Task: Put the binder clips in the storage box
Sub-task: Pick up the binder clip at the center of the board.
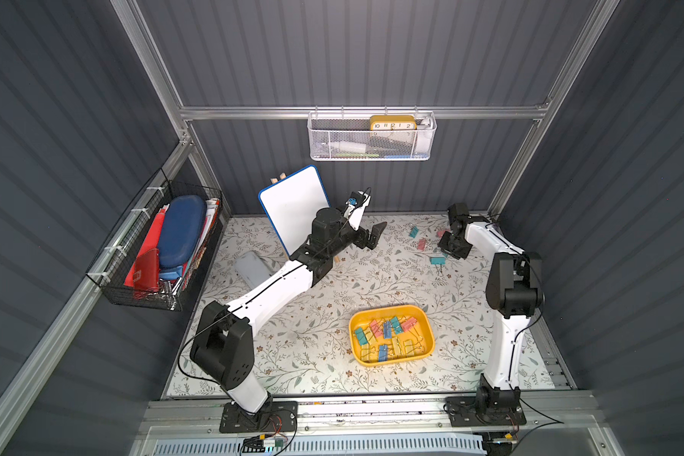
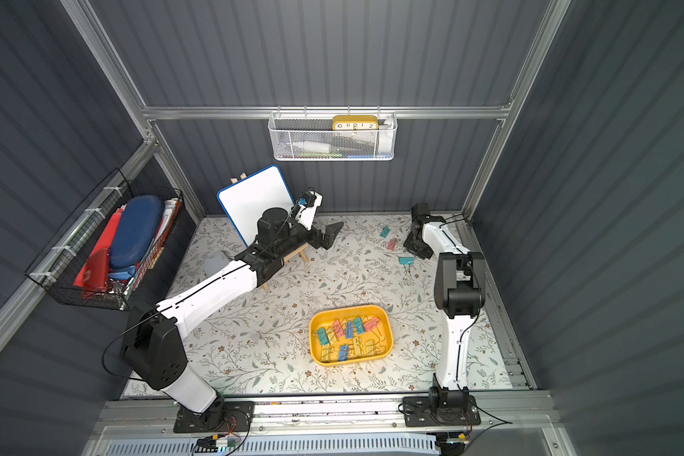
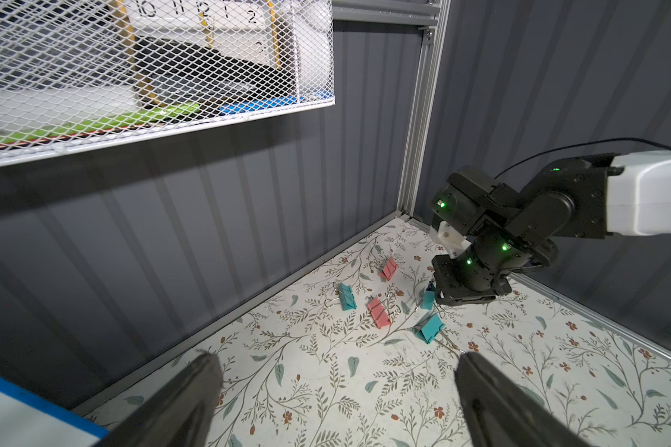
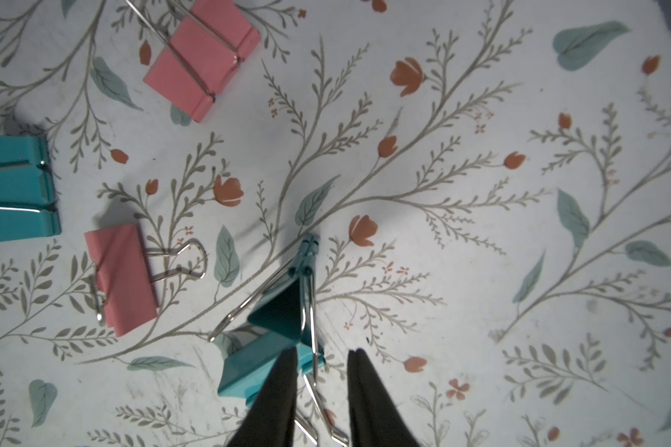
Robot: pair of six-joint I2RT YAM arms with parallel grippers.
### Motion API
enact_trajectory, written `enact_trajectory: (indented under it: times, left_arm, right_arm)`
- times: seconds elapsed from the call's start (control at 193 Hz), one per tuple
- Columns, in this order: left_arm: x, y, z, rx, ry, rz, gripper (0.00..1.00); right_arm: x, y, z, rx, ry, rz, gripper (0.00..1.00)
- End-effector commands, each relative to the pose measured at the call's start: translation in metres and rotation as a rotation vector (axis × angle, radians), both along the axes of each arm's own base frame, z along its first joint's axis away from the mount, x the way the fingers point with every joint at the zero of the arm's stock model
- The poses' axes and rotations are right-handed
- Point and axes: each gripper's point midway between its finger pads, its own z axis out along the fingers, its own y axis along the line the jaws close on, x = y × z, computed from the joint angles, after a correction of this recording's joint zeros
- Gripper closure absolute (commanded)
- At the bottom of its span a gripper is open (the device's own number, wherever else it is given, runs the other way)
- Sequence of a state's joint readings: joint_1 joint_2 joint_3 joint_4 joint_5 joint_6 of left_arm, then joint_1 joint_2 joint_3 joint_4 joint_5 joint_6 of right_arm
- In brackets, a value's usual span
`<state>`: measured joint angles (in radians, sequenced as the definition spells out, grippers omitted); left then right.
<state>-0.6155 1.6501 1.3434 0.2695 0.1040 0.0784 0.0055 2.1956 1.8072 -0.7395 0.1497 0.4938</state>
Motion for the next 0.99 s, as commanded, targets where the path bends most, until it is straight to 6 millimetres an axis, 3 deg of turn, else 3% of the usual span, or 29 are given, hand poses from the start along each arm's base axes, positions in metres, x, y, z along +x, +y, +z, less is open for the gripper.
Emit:
enact_trajectory:
  times: [0.0, 0.176, 0.326, 0.455, 0.564, 0.683, 0.983]
  left_arm:
    - [-0.007, 0.005, 0.02, -0.021, -0.049, -0.002, 0.01]
    - [-0.008, 0.004, 0.021, -0.025, -0.048, -0.006, 0.01]
    - [-0.009, 0.004, 0.022, -0.025, -0.051, -0.01, 0.01]
    - [-0.008, 0.003, 0.019, -0.025, -0.047, -0.011, 0.01]
    - [-0.006, 0.003, 0.015, -0.018, -0.039, -0.004, 0.01]
    - [-0.006, 0.003, 0.016, -0.02, -0.041, -0.005, 0.01]
    - [-0.007, 0.004, 0.018, -0.021, -0.044, -0.002, 0.01]
  right_arm:
    - [-0.01, -0.001, -0.007, -0.02, 0.087, 0.057, 0.72]
    - [-0.015, -0.001, -0.01, -0.063, 0.156, 0.136, 0.64]
    - [-0.014, -0.001, -0.002, -0.066, 0.163, 0.161, 0.65]
    - [-0.006, 0.026, -0.001, 0.104, 0.091, 0.122, 0.66]
    - [0.006, 0.037, 0.012, 0.176, -0.035, 0.045, 0.64]
    - [0.012, 0.029, 0.029, 0.177, -0.122, -0.067, 0.59]
    - [0.012, 0.015, 0.011, 0.229, -0.14, -0.415, 0.56]
